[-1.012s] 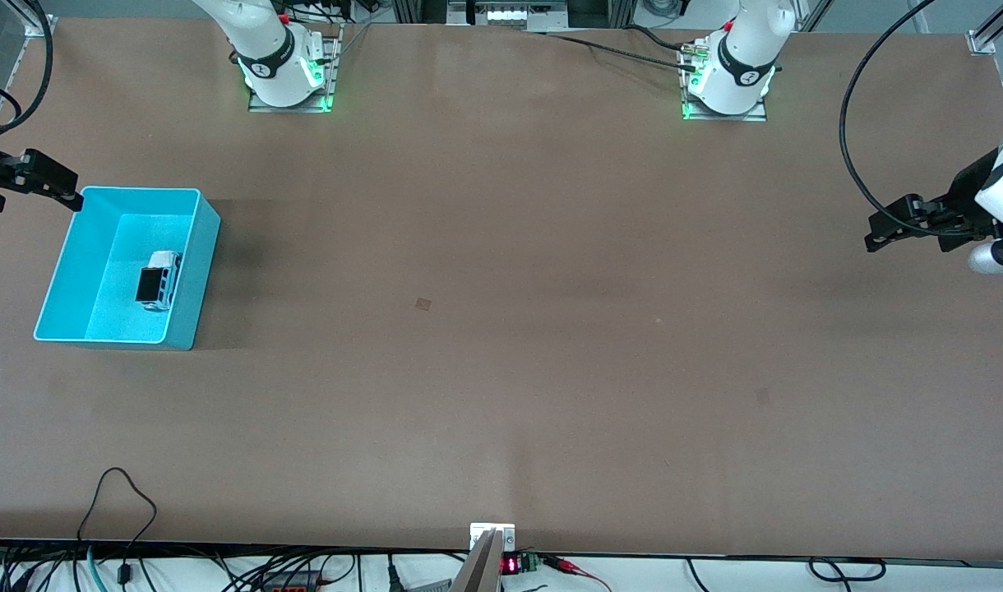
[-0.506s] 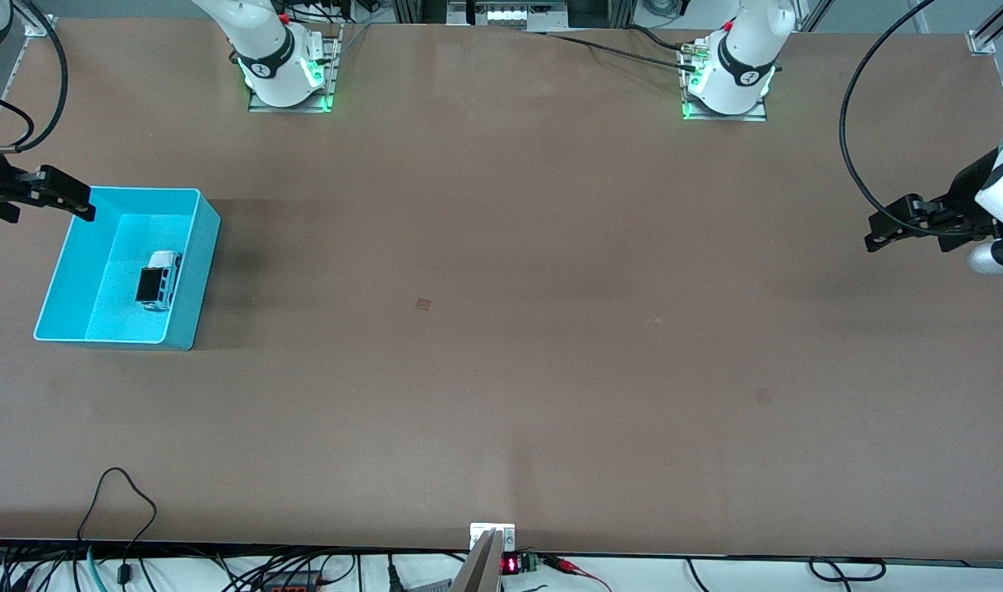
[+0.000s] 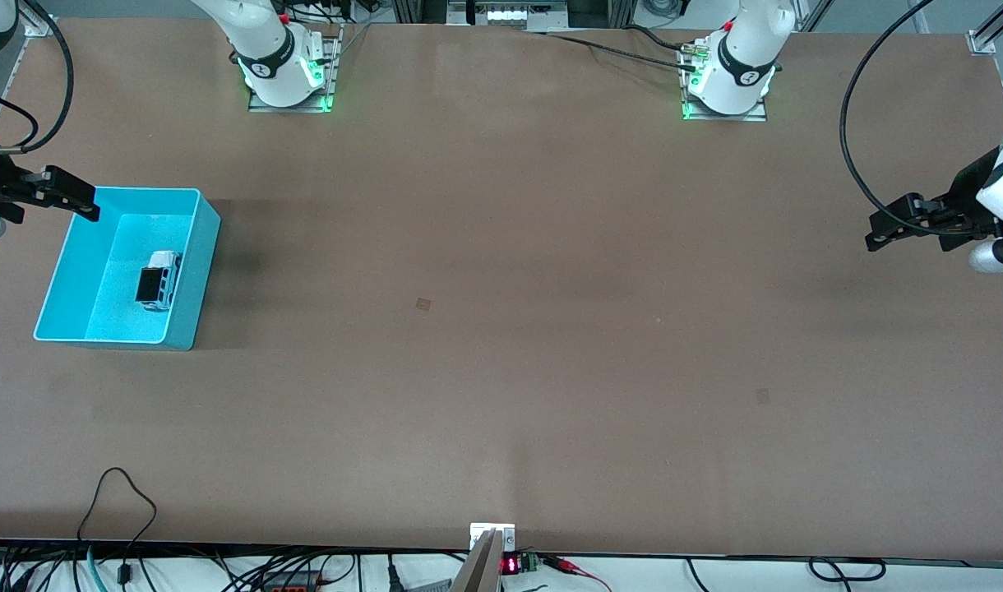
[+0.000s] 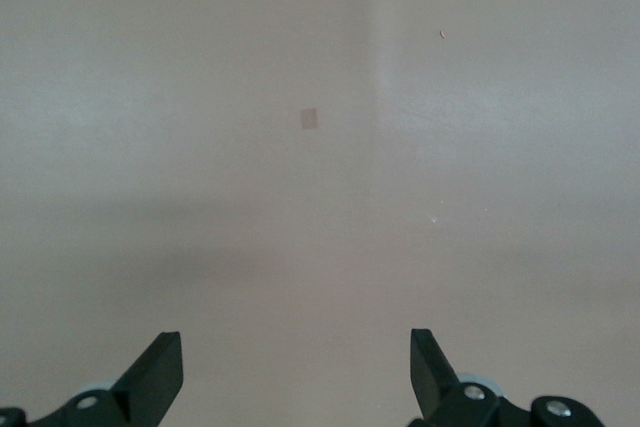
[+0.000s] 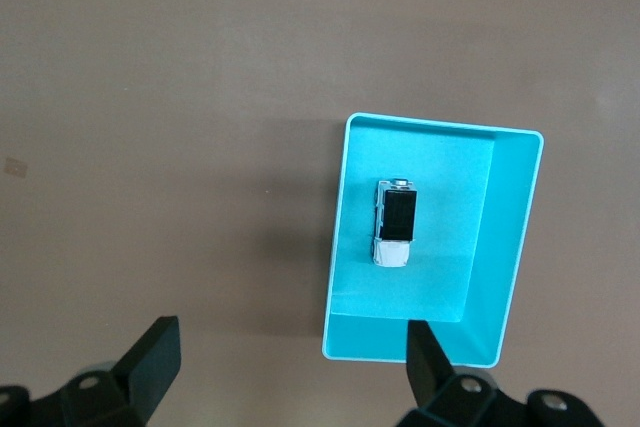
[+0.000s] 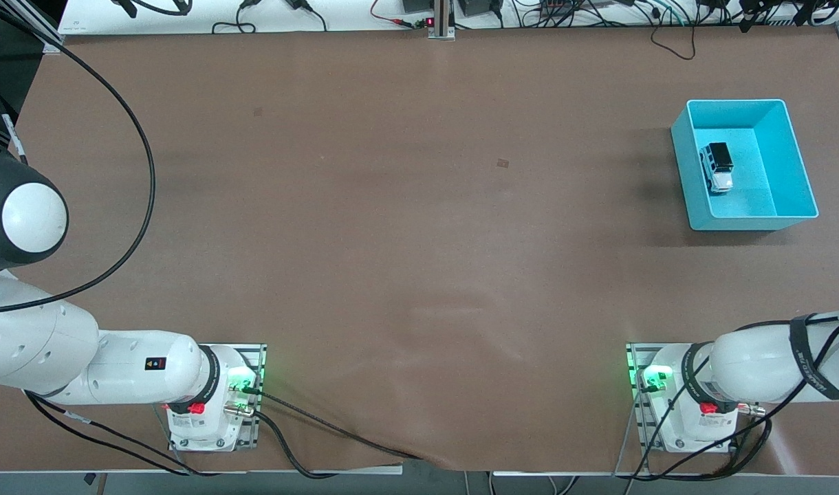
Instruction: Wind and store white jeep toy
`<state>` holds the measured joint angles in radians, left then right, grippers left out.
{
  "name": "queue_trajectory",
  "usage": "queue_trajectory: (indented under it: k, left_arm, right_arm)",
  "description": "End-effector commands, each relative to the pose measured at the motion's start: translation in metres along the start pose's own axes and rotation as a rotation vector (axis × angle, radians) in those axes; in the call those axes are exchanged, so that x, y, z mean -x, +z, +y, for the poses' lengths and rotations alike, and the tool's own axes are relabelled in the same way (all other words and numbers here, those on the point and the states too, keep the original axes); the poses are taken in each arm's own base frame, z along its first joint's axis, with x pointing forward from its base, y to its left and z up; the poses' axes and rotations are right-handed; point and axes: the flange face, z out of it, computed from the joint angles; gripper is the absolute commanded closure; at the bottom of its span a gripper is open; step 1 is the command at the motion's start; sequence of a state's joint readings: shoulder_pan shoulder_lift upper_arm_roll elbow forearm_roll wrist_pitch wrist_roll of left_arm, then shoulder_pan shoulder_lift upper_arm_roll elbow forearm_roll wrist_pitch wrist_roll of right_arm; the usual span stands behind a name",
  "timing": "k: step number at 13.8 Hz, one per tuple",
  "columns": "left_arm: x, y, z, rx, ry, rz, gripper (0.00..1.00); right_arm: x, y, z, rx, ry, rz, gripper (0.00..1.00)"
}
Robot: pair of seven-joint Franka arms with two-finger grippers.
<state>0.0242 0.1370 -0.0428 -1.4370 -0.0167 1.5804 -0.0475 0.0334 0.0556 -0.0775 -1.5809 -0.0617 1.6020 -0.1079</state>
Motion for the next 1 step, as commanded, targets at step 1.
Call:
queue_trajectory:
  k: [1]
  left_arm:
    - [0.0073, -0.0056, 0.0002, 0.010, 0.005, 0.002, 0.00]
  right_arm:
    - [0.0006, -0.0049, -0.0024, -0.010, 0.013, -0.012, 0.00]
